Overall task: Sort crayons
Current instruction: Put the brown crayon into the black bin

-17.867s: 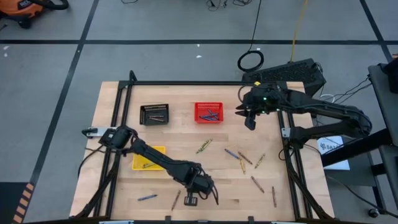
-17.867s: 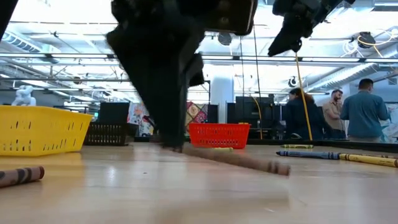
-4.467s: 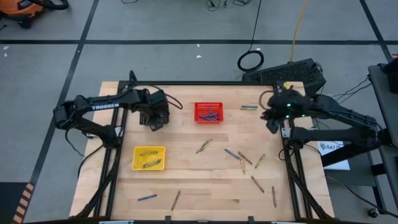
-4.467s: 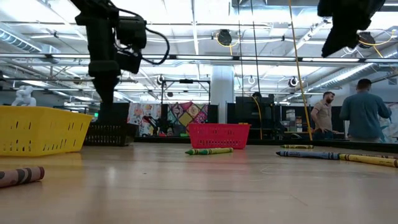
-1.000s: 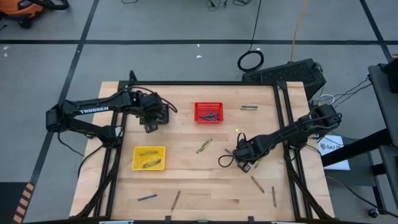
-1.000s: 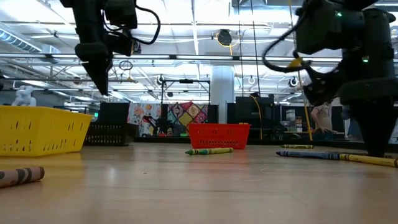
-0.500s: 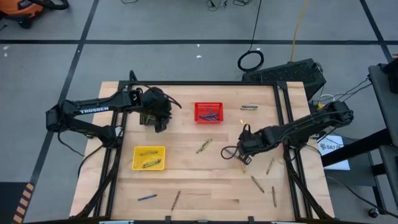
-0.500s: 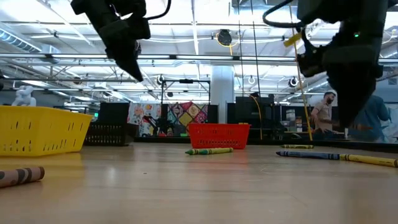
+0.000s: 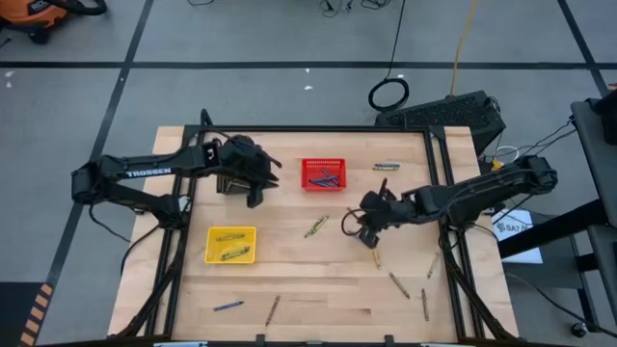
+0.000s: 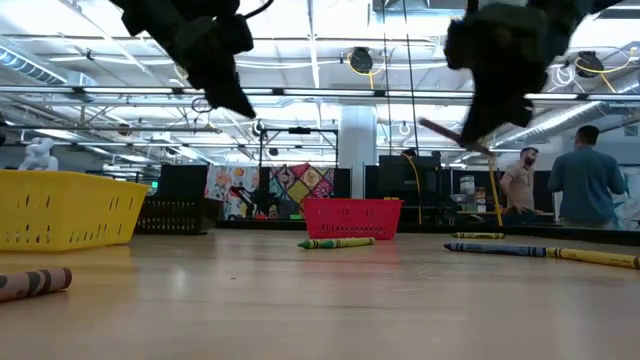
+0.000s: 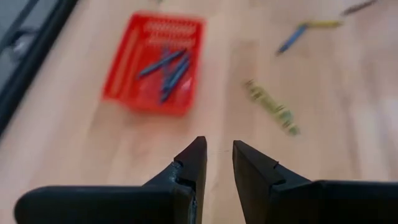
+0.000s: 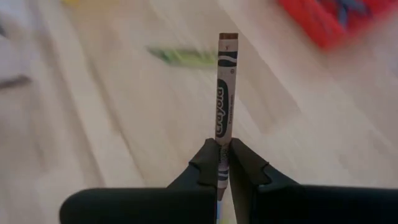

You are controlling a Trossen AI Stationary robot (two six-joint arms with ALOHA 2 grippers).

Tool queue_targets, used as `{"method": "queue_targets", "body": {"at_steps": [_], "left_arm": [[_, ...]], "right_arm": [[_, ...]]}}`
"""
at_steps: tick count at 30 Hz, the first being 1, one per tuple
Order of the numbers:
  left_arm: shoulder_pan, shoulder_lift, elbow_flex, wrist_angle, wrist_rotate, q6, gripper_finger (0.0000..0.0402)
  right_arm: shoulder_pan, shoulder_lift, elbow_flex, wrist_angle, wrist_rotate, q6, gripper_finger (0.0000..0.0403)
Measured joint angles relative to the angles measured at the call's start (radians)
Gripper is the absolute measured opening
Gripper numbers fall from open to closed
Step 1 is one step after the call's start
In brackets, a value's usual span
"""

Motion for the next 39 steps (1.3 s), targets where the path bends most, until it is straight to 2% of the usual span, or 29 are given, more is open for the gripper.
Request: {"method": "queue_targets", "body": {"at_steps": [3, 8, 16, 23, 33, 39], "left_arm": [[-0.016, 0.019, -0.045, 0.116, 0.051, -0.005, 0.0077], [-0.044, 0.075, -0.087, 0.241, 0.051, -0.007, 0.0077], [-0.086, 0.159, -0.101, 0.386, 0.056, 0.0, 0.0077], [-0.123, 0.166, -0.101, 0.535, 0.202, -0.002, 0.0077], [-0.173, 0.166, -0.101, 0.726, 0.205, -0.027, 0.0077], [-0.177, 0.166, -0.101, 0.837, 0.2, -0.061, 0.0077]], "right_arm": [[-0.009, 0.0, 0.0, 0.128, 0.0, -0.094, 0.0], [-0.013, 0.0, 0.001, 0.273, 0.0, -0.21, 0.0], [-0.013, 0.0, 0.002, 0.271, 0.0, -0.222, 0.0], [-0.013, 0.0, 0.002, 0.345, 0.049, -0.325, 0.0], [-0.04, 0.027, 0.002, 0.665, 0.052, -0.546, 0.0], [-0.074, 0.063, 0.002, 0.807, 0.048, -0.589, 0.0]]}}
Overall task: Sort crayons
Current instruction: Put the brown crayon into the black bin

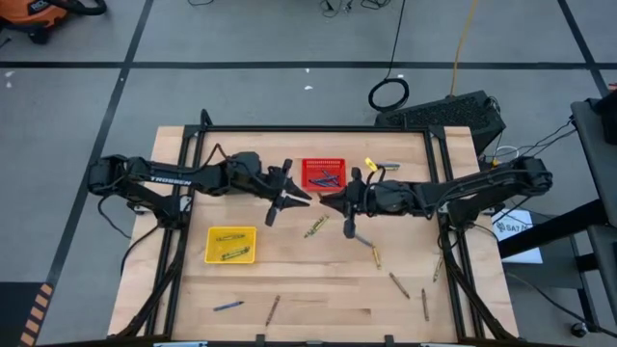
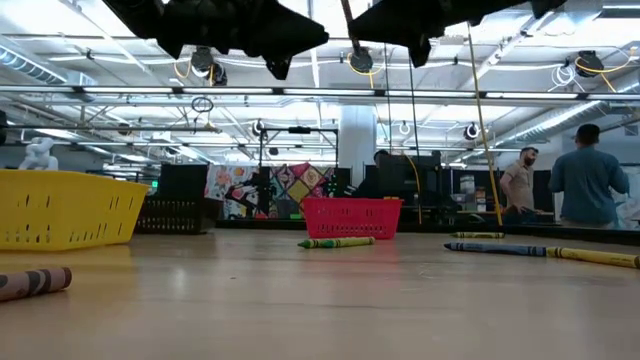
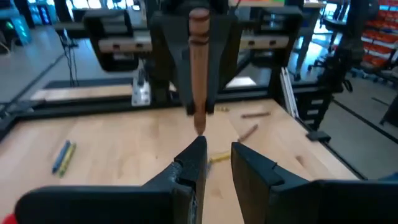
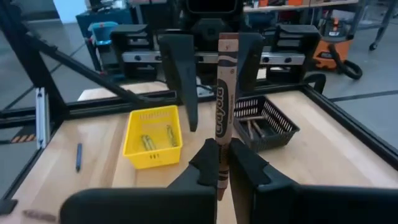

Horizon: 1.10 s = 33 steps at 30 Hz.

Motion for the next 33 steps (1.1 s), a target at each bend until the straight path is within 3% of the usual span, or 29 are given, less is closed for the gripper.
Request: {"method": "queue_targets", "body": {"at_steps": [5, 33], "left_arm": [[0.0, 0.0, 0.001, 0.029, -0.074, 0.0, 0.0077], [0.002, 0.0, 0.001, 0.156, -0.081, -0.027, 0.0077]], "right_arm": [[-0.01, 0.027, 0.0, 0.046, -0.004, 0.001, 0.0], [-0.072, 0.07, 0.0, 0.138, -0.06, 0.003, 0.0]]}}
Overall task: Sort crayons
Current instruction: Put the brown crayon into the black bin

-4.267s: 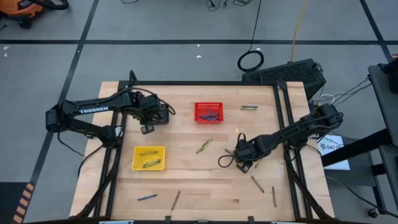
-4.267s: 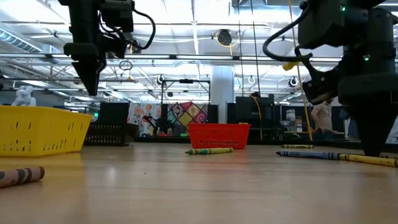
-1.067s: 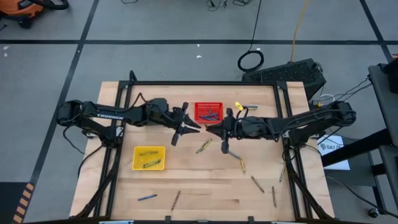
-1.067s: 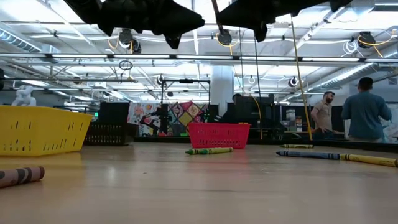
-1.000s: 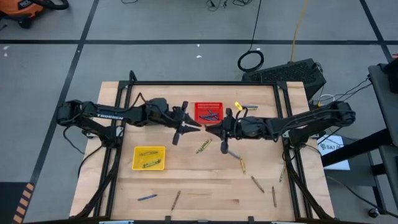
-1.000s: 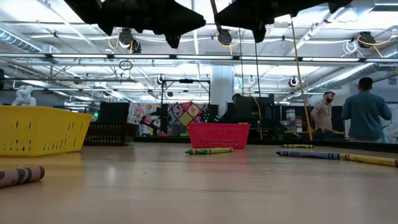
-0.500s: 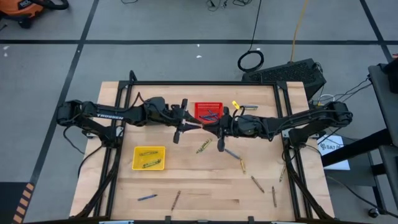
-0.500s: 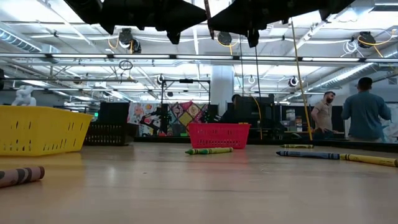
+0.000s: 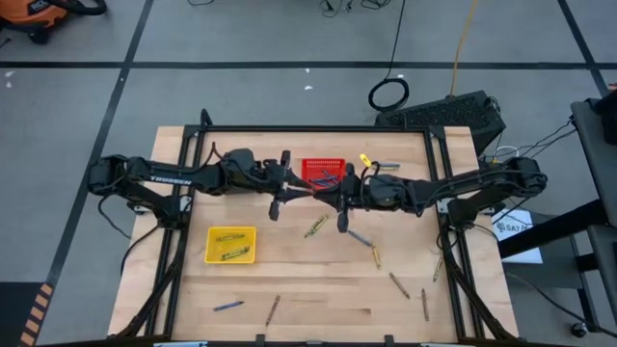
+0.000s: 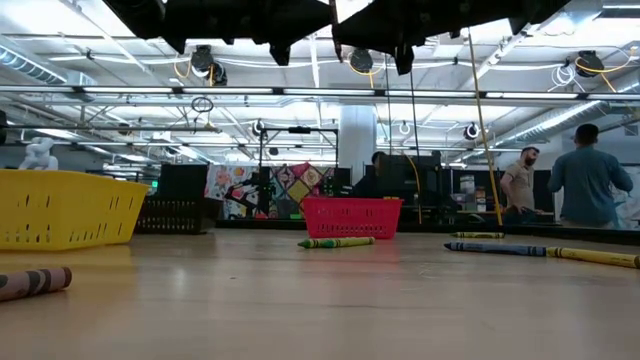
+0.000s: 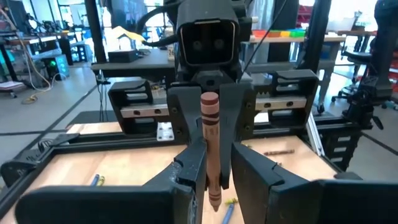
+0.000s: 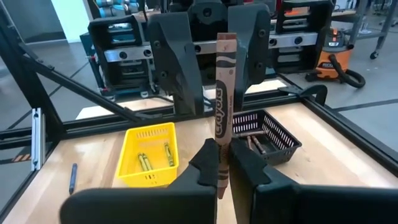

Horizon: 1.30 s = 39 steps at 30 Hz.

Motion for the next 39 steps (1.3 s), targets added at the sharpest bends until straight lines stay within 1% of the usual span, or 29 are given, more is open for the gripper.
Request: {"method": "queue_targets", "body": {"at_steps": [4, 13, 16, 18, 20, 23, 25, 31, 33, 35, 39], "left_arm": [[-0.001, 0.01, 0.0, 0.019, -0.002, 0.0, 0.0077], [0.0, 0.085, 0.002, 0.115, -0.011, -0.001, 0.0077], [0.002, 0.092, 0.002, 0.118, -0.013, 0.0, 0.0077], [0.005, 0.091, 0.006, 0.123, -0.013, 0.001, 0.007], [0.008, 0.091, 0.006, 0.12, -0.013, 0.001, 0.0054], [0.015, 0.091, 0.006, 0.103, -0.012, 0.0, 0.0021], [0.019, 0.091, 0.006, 0.082, -0.008, 0.002, 0.0011], [0.022, 0.091, 0.007, 0.029, -0.008, 0.012, 0.0015], [0.027, 0.09, 0.006, 0.021, -0.01, 0.035, 0.0015], [0.037, 0.076, 0.006, -0.02, -0.017, 0.063, 0.0015], [0.071, 0.036, 0.005, -0.142, -0.028, 0.066, 0.0015]], "right_arm": [[-0.011, 0.0, 0.0, 0.003, -0.046, 0.0, 0.0], [-0.018, 0.0, 0.0, -0.003, -0.046, 0.0, 0.0], [-0.017, 0.0, 0.0, -0.01, -0.047, 0.0, 0.0], [-0.017, 0.0, 0.0, -0.01, -0.047, 0.0, 0.0], [-0.017, 0.0, 0.0, -0.01, -0.047, 0.0, 0.0], [-0.018, 0.0, 0.0, -0.017, -0.045, -0.001, 0.0], [-0.018, 0.001, 0.0, -0.024, -0.044, -0.001, 0.0004], [-0.018, 0.002, 0.0, -0.054, -0.037, 0.001, 0.0028], [-0.017, 0.0, -0.001, -0.056, -0.018, 0.001, 0.0038], [-0.017, 0.0, -0.001, -0.059, -0.003, 0.001, 0.0048], [-0.017, -0.001, -0.001, -0.069, 0.005, 0.001, 0.0066]]}}
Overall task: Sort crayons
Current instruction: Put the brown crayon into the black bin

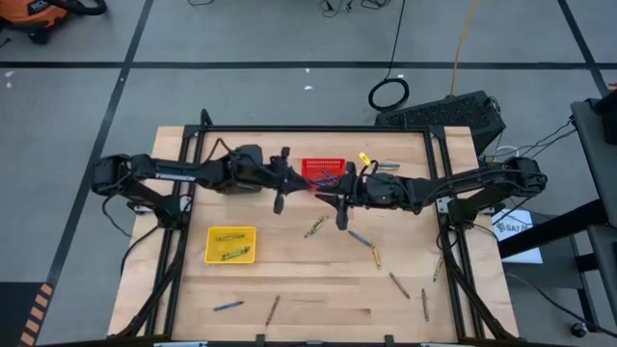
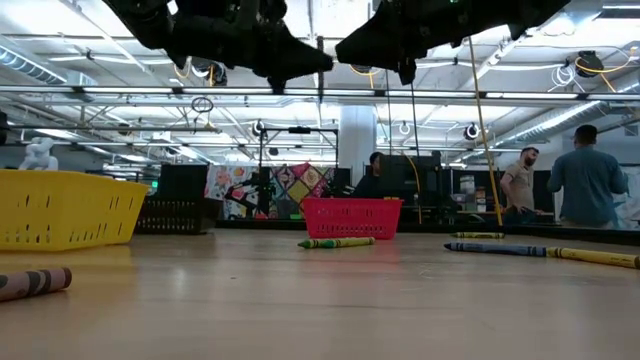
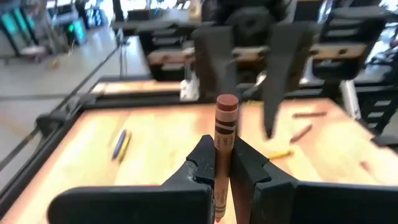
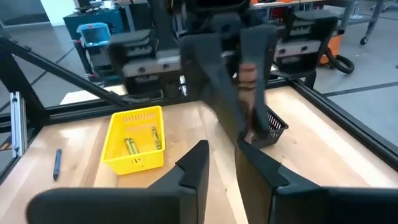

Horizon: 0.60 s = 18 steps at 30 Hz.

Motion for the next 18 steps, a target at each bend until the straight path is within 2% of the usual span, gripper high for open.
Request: {"method": "queue_targets", "body": {"at_steps": [5, 11, 18], "left_arm": [[0.044, -0.077, 0.0, -0.196, -0.008, 0.052, 0.0015], [0.095, -0.171, 0.0, -0.511, -0.058, 0.095, 0.0015], [0.137, -0.255, 0.0, -0.869, -0.25, 0.121, 0.0015]], "right_arm": [[0.0, 0.0, 0.0, -0.024, 0.0, 0.0, 0.0077], [0.0, 0.0, 0.0, -0.054, 0.001, 0.035, 0.0079], [0.002, 0.0, 0.0, -0.091, 0.001, 0.052, 0.008]]}}
